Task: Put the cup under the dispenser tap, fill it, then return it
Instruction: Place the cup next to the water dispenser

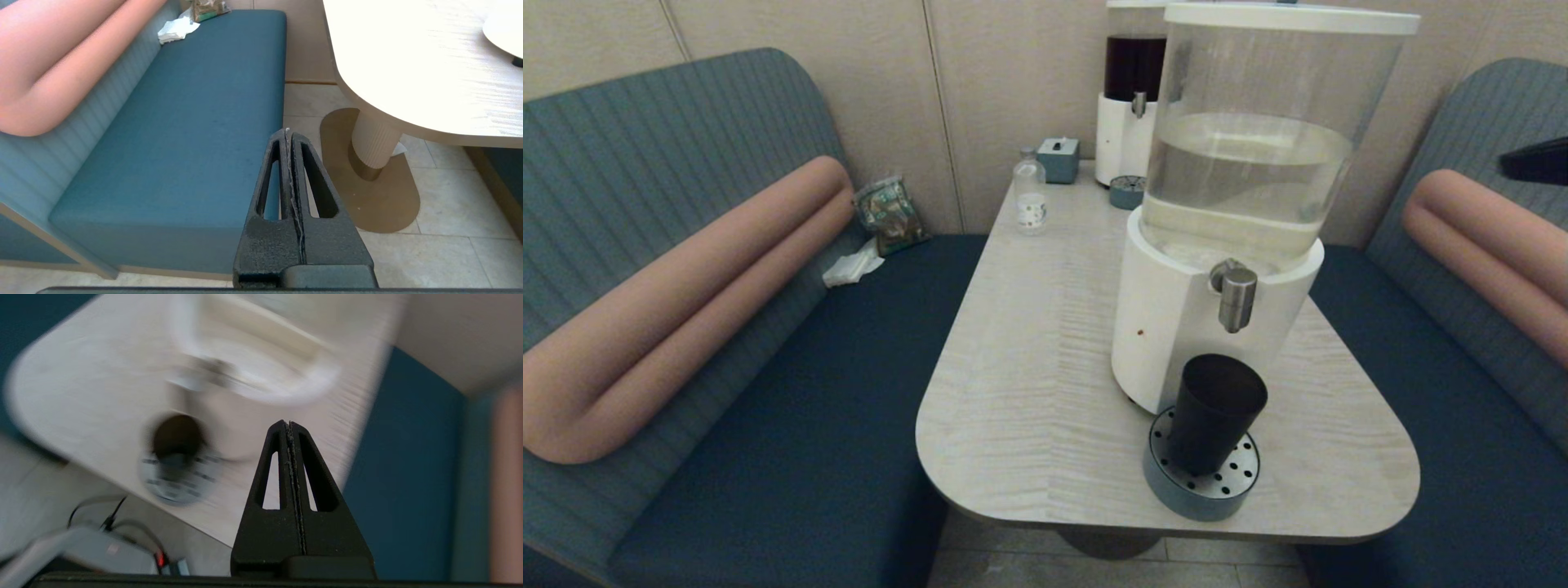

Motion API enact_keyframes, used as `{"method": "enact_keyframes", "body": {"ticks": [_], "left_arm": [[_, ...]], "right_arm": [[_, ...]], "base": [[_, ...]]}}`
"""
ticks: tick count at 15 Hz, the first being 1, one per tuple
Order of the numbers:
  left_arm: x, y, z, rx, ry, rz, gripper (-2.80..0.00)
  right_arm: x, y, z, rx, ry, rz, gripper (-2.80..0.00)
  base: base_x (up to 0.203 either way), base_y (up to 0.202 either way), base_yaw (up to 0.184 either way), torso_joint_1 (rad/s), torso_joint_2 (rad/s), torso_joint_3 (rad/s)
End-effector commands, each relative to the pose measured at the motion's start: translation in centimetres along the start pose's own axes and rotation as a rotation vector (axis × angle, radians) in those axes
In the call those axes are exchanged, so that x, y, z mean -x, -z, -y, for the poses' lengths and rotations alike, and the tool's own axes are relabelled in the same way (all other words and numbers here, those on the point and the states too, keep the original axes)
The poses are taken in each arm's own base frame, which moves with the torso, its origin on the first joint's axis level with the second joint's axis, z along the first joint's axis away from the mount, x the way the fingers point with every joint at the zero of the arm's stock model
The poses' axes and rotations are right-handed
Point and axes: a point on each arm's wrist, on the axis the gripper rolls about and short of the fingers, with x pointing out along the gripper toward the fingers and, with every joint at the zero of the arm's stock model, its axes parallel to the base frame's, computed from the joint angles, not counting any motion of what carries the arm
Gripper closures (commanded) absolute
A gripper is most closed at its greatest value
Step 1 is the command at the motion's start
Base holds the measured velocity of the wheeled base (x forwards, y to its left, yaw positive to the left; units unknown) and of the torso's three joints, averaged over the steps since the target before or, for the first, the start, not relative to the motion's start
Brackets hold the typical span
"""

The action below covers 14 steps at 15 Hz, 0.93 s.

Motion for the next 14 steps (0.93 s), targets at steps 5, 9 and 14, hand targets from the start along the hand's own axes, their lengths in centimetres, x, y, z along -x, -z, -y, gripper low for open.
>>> {"method": "enact_keyframes", "body": {"ticks": [5, 9, 14], "left_arm": [[0.0, 0.0, 0.0, 0.0, -0.001, -0.001, 0.0], [0.0, 0.0, 0.0, 0.0, -0.001, -0.001, 0.0], [0.0, 0.0, 0.0, 0.0, 0.0, -0.002, 0.0]], "right_arm": [[12.1, 8.3, 4.9, -0.202, 0.328, 0.155, 0.0], [17.1, 15.2, 0.6, -0.202, 0.317, 0.284, 0.0], [18.1, 22.3, -2.6, -0.187, 0.274, 0.358, 0.0]], "base": [[0.0, 0.0, 0.0, 0.0, 0.0, 0.0], [0.0, 0.0, 0.0, 0.0, 0.0, 0.0], [0.0, 0.0, 0.0, 0.0, 0.0, 0.0]]}}
